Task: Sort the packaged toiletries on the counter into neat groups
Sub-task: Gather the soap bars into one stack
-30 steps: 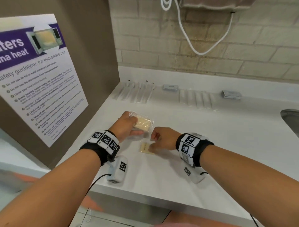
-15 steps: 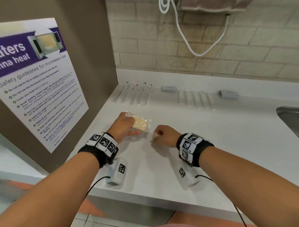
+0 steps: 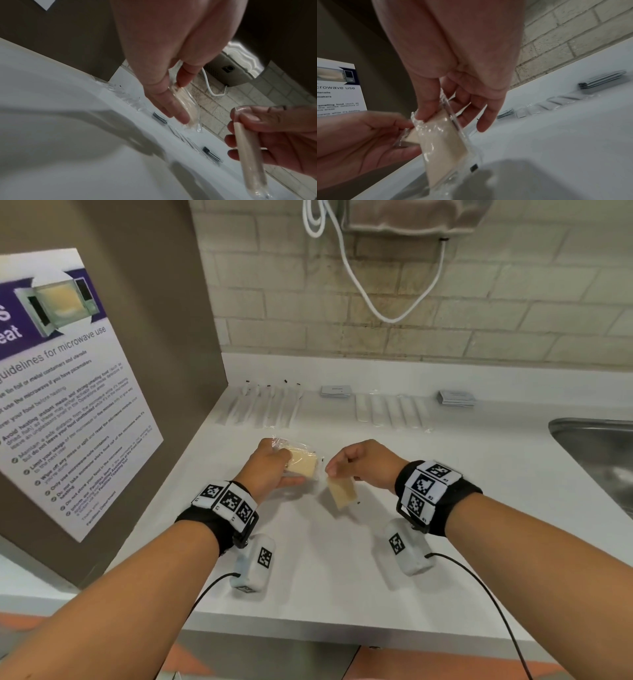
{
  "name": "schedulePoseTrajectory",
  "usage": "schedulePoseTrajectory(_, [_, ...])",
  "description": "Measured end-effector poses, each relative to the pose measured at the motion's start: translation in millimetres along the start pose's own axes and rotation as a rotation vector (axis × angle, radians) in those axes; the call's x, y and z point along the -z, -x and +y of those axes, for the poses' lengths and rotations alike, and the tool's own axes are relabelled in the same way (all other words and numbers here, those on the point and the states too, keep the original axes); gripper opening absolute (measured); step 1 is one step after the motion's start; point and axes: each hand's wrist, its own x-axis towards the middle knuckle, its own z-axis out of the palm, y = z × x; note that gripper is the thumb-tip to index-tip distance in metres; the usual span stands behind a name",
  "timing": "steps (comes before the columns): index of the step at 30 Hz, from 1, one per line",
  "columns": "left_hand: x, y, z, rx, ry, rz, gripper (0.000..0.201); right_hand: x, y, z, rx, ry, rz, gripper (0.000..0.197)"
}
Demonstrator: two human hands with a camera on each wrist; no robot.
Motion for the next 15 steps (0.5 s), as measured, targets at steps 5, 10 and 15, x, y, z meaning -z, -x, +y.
schedulePoseTrajectory(5, [-13, 0, 1, 0.0, 0.003, -0.064, 0.03, 12, 5, 3, 0.032, -0.059, 0.057, 0.025])
schedulePoseTrajectory(10, [-32, 4, 5, 0.051, -0.006, -0.184, 0.029, 26, 9, 2, 0.059, -0.094, 0.052, 0.035])
schedulePoseTrajectory(15, [-52, 9, 9, 0.1, 0.026, -0.276, 0.026, 34, 10, 2, 0.159, 0.042, 0.052, 0.023])
